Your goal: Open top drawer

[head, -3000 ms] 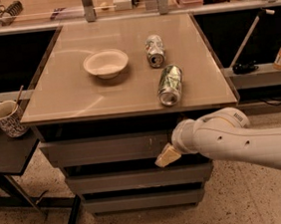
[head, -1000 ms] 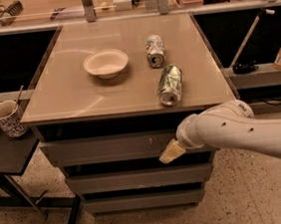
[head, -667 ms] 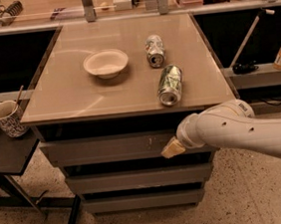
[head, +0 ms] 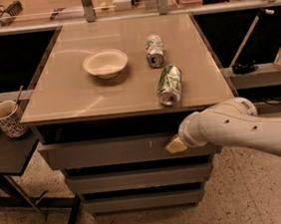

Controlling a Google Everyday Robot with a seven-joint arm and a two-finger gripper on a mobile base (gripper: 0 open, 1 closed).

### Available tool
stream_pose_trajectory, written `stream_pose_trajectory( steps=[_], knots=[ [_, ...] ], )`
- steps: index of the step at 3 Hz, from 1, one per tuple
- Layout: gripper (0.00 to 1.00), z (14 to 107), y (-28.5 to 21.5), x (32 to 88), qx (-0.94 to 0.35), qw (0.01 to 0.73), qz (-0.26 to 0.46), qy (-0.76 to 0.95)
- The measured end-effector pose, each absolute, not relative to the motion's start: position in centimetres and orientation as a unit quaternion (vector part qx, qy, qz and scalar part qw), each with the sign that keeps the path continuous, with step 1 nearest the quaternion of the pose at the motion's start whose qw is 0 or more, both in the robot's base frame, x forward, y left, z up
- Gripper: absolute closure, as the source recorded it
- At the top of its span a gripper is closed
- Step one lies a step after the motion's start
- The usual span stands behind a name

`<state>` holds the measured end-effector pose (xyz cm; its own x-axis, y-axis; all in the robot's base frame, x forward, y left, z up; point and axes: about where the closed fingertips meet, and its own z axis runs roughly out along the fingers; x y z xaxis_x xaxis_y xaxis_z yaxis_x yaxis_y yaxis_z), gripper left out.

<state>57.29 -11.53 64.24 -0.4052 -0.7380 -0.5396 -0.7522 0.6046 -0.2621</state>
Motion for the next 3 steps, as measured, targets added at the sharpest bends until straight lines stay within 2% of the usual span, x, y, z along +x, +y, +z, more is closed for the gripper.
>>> stream_pose_trajectory(
  steps=[1,2,3],
  knots=[
    [0.89,64.61,-11.61,57.31,-0.444,0.316,0.011,0.838],
    [1.0,64.57,-11.78,57.19,-0.445,0.316,0.01,0.838],
    [1.0,64.32,-12.04,56.45,-0.443,0.316,0.009,0.839]
  ],
)
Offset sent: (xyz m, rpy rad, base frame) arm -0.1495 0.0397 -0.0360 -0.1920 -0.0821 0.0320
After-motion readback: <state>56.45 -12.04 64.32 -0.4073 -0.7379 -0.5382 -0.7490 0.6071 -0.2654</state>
